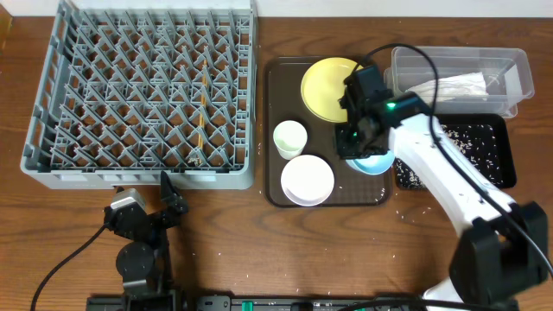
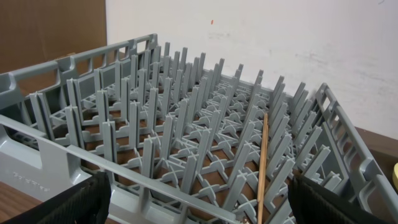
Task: Sort waste into correct bins and load items into the dishwasher
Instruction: 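Return blue bowl to brown tray and release with right gripper, then grasp the white cup on the brown tray with right gripper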
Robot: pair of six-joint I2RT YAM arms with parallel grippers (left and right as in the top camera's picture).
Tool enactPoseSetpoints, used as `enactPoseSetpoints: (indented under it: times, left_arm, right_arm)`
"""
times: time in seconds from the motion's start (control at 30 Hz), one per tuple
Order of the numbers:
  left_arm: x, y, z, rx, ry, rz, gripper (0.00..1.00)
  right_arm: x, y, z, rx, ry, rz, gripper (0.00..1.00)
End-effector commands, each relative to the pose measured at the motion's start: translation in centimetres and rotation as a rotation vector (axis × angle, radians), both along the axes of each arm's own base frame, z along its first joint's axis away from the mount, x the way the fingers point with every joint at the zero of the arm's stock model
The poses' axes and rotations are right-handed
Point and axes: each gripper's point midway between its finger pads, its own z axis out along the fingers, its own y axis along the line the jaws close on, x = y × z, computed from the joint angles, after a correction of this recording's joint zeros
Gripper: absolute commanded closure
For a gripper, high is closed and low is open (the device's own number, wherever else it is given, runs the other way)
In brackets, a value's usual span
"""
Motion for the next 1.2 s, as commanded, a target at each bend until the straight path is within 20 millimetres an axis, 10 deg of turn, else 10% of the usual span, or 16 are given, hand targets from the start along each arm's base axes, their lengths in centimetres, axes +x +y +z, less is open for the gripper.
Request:
enactPoseSetpoints:
  times: [0.0,0.4,0.73,1.17]
  left_arm:
    - [0.0,0.1,-1.8,0.004,0.044,0.006,0.08]
    - [0.0,0.1,-1.8,0.004,0.044,0.006,0.08]
    - [0.0,0.1,-1.8,0.004,0.044,0.006,0.08]
    - [0.0,0.1,-1.8,0.004,0.044,0.006,0.08]
  right_arm:
    - [-0.2,0.9,-1.4,-0.024,0.027,0.014,0.99]
    - [-0.1,1.2,-5.5,-0.062,0.101,0.020,0.99]
    - [0.4,0.8,-5.3,-0.071,0.086,0.011,0.69]
    - [6.4,2.9,3.8,0.043,-0.100,0.020,0.51]
